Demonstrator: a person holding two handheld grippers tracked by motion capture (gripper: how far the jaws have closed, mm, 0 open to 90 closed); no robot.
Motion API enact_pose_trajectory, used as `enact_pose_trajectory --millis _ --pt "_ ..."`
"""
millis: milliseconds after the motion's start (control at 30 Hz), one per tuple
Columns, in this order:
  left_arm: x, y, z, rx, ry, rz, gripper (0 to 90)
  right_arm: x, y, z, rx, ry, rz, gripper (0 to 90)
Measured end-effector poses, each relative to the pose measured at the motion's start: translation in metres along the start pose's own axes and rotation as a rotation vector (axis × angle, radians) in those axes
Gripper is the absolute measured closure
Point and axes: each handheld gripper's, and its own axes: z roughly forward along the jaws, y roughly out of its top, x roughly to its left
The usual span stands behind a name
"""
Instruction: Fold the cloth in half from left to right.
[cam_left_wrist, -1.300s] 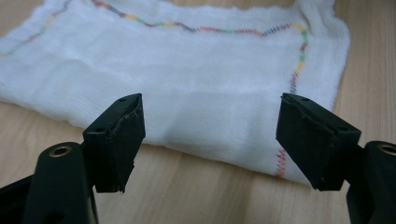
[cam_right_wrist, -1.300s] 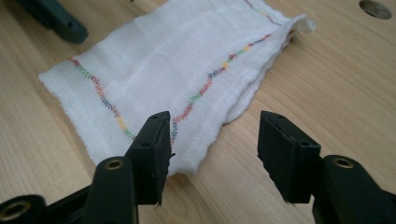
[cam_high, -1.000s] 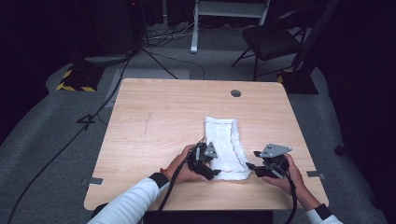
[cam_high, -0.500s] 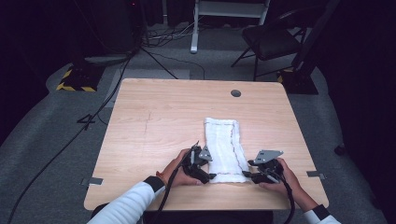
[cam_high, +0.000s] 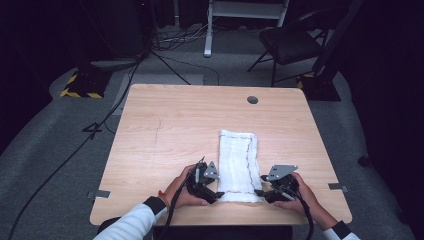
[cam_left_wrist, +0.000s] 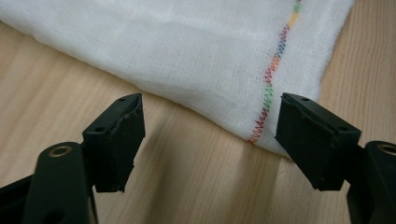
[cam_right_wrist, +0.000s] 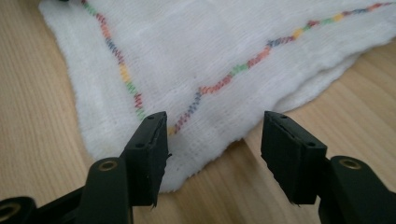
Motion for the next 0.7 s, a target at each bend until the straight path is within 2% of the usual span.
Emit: enact_pose_trajectory --millis 67,133,167,233,367,400,467,500,567,633,700 --pt "0.008 0.004 -0.004 -0.026 0.0 -0.021 22.9 -0.007 0.002 -0.004 -0.031 0.0 0.024 41.5" --pt "0.017 0.009 -0.007 -0.038 0.027 -0.035 22.1 -0.015 0.006 -0.007 -0.05 -0.022 0.035 41.2" --pt "0.023 0.012 -0.008 -0.053 0.026 -0.058 21.5 -0.019 0.009 -0.007 -0.059 -0.037 0.034 41.2" --pt "0.034 0.018 -0.009 -0.073 0.049 -0.081 20.8 -0.029 0.016 -0.006 -0.067 -0.067 0.031 40.9" --pt "0.055 0.03 -0.006 -0.088 0.082 -0.11 21.0 -0.05 0.032 -0.001 -0.099 -0.094 0.068 40.7" --pt "0.06 0.033 -0.004 -0.091 0.099 -0.109 21.1 -0.054 0.037 0.001 -0.104 -0.108 0.072 40.7" --pt "0.07 0.039 0.0 -0.089 0.121 -0.114 21.5 -0.064 0.046 0.007 -0.098 -0.106 0.085 40.3" --pt "0.075 0.042 0.003 -0.087 0.132 -0.119 21.8 -0.069 0.05 0.01 -0.095 -0.123 0.083 40.4" --pt "0.086 0.048 0.01 -0.083 0.141 -0.136 22.2 -0.08 0.056 0.017 -0.101 -0.136 0.109 41.2" --pt "0.095 0.054 0.018 -0.07 0.171 -0.139 22.3 -0.091 0.062 0.024 -0.097 -0.165 0.118 42.3" --pt "0.105 0.059 0.026 -0.064 0.19 -0.154 22.5 -0.102 0.064 0.031 -0.102 -0.157 0.156 42.4"
